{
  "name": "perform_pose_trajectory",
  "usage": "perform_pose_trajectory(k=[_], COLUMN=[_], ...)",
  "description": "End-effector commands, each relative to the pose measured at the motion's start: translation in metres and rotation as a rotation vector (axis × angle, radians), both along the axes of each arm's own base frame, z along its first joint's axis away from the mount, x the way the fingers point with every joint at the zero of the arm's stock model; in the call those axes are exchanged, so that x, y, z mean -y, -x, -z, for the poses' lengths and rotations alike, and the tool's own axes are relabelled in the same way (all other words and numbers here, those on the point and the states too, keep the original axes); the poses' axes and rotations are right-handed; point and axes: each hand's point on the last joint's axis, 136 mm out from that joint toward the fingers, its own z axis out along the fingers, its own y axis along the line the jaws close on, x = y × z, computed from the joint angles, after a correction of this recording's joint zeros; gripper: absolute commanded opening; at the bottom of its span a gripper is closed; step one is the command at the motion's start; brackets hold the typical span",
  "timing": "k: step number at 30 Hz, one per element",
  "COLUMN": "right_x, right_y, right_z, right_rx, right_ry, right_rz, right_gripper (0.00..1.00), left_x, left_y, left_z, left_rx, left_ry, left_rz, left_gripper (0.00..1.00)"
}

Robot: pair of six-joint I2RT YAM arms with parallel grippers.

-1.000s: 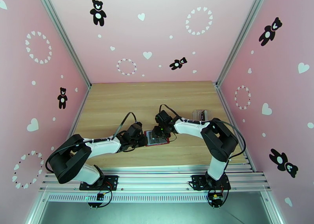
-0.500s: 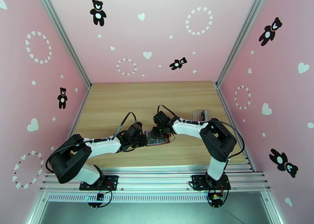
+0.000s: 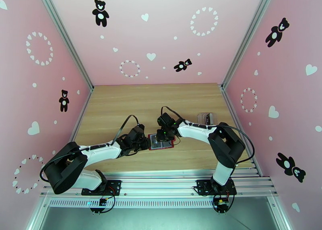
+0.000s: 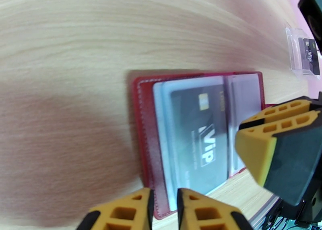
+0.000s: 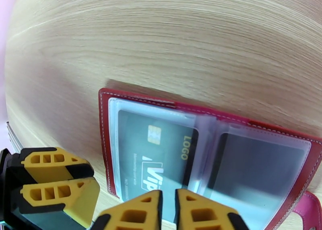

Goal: Put the credit cards into the card holder

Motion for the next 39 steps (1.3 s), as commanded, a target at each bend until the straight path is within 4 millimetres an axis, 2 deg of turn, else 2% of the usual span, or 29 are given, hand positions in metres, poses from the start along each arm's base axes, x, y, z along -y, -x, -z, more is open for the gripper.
perform_pose_trajectory(k=[1,10,25,31,39], right_x=[0.001,0.001,0.012,0.003,0.007], right_y=[-0.002,-0.001,0.001,0.0,-0.004], right_z=[0.004,0.018,0.026,0.016,-0.003], right_rx=[-0.003,-0.029,-0.02,-0.017,0.026], right_ry=[0.029,0.043,0.083,0.021,0.024], right_rz=[-0.008,-0.013,0.004,0.001,0.006], right_gripper=[0.15,0.1,0.09,0.09,0.1], left_x=[-0.003,-0.003,0.001,0.0,-0.001], left_y=[0.0,0.0,-0.002,0.0,0.0], left_z=[0.003,0.006,-0.003,-0.002,-0.004], left_rx=[-0.001,-0.006,0.01,0.004,0.01], left_ry=[-0.006,-0.002,0.022,0.019,0.023], left_rz=[-0.009,-0.01,-0.006,-0.006,-0.008], left_gripper=[0.23,0.22,0.22,0.22,0.22])
